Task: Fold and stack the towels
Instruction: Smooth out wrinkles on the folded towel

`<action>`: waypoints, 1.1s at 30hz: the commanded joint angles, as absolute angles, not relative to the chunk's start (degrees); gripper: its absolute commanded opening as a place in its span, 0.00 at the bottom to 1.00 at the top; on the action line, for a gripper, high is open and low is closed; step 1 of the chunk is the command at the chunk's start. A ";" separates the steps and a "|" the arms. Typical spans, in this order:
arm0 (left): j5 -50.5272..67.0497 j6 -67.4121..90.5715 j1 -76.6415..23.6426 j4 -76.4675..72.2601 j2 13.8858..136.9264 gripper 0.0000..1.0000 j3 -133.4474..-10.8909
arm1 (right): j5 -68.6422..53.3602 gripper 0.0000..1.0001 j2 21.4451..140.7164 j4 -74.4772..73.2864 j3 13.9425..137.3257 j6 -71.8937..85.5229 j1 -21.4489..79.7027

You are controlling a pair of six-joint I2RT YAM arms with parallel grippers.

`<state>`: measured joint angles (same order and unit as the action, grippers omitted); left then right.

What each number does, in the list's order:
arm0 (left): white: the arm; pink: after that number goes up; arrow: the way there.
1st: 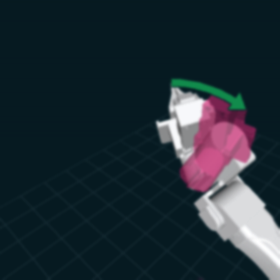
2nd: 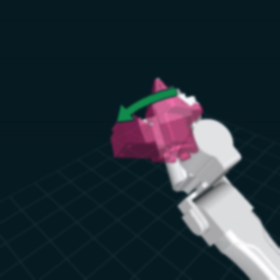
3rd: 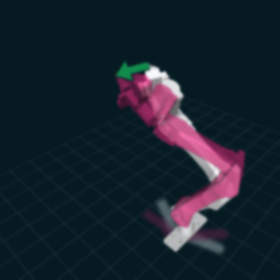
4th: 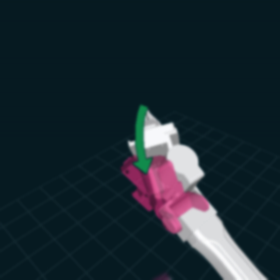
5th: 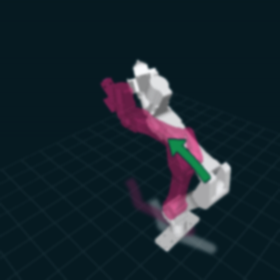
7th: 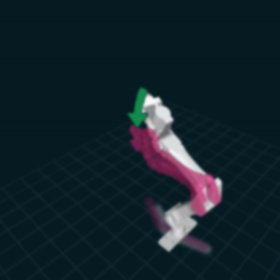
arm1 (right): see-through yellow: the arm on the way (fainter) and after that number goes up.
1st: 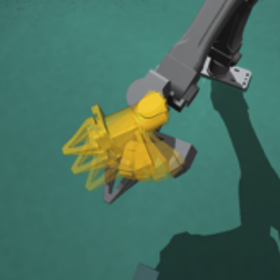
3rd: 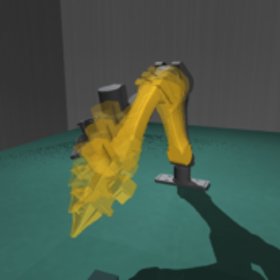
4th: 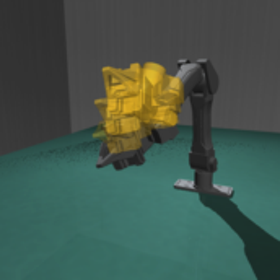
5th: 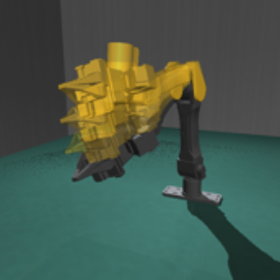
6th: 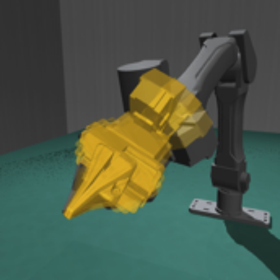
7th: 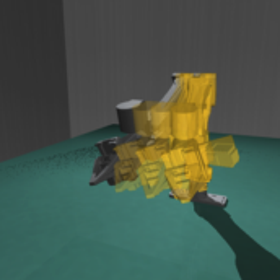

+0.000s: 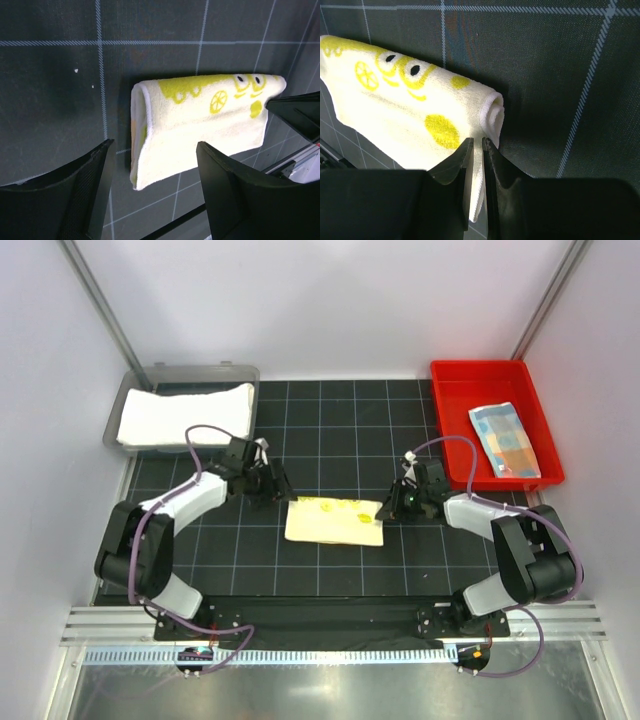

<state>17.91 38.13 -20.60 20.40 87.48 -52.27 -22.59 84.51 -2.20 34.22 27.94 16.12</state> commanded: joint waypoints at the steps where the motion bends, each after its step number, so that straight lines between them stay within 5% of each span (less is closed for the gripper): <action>1: 20.84 38.76 -21.53 14.68 90.86 0.70 -49.31 | -20.39 0.21 84.64 -2.81 35.33 25.58 15.91; 10: 19.43 42.27 -25.31 8.19 94.83 0.70 -43.87 | -20.91 0.23 83.06 -1.85 34.37 25.49 15.91; 22: 20.56 49.57 -27.07 1.07 92.91 0.52 -38.85 | -21.53 0.24 82.26 -1.76 34.19 26.28 15.91; 29: 21.00 50.63 -27.07 7.46 88.77 0.13 -42.97 | -21.97 0.24 82.36 -1.67 34.28 26.45 15.91; 31: 21.62 51.67 -27.16 8.61 87.98 0.12 -43.68 | -22.06 0.24 82.18 -1.76 34.37 26.45 15.91; 33: 23.20 53.08 -27.07 8.70 86.31 0.24 -43.51 | -21.97 0.24 81.65 -1.84 34.28 26.37 15.91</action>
